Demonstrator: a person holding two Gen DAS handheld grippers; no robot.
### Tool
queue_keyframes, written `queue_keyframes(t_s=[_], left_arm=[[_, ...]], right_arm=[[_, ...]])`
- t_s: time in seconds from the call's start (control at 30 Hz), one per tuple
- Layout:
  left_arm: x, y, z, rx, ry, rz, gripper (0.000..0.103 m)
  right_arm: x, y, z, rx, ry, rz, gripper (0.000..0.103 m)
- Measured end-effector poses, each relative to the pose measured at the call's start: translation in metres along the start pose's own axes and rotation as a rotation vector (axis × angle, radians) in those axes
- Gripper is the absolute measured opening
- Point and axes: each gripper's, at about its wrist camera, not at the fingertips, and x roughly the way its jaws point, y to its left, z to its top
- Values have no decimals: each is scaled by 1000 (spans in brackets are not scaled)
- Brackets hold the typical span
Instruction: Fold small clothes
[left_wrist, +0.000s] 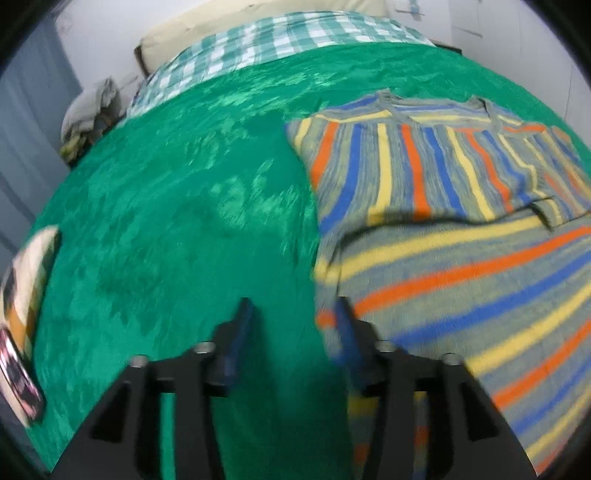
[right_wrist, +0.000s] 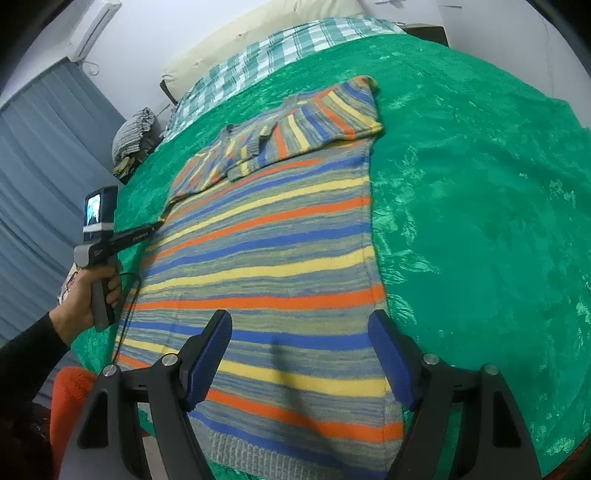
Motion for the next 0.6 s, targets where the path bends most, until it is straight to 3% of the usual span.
queue_keyframes(t_s=[0.17, 0.27, 0.47, 0.6], left_arm=[[-46, 28, -42, -163, 7, -126, 74], [-73, 28, -65, -184, -12, -141, 83], [-104, 30, -101, -270, 7, -173, 84], [-118, 41, -135, -436, -15, -222, 92]], right_arm=[[-5, 1, 3, -13, -23, -2, 76], [-4, -2, 4, -1, -22, -11, 76], [-3, 2, 1, -18, -27, -46, 76], [-4, 3, 0, -39, -41, -86, 76]])
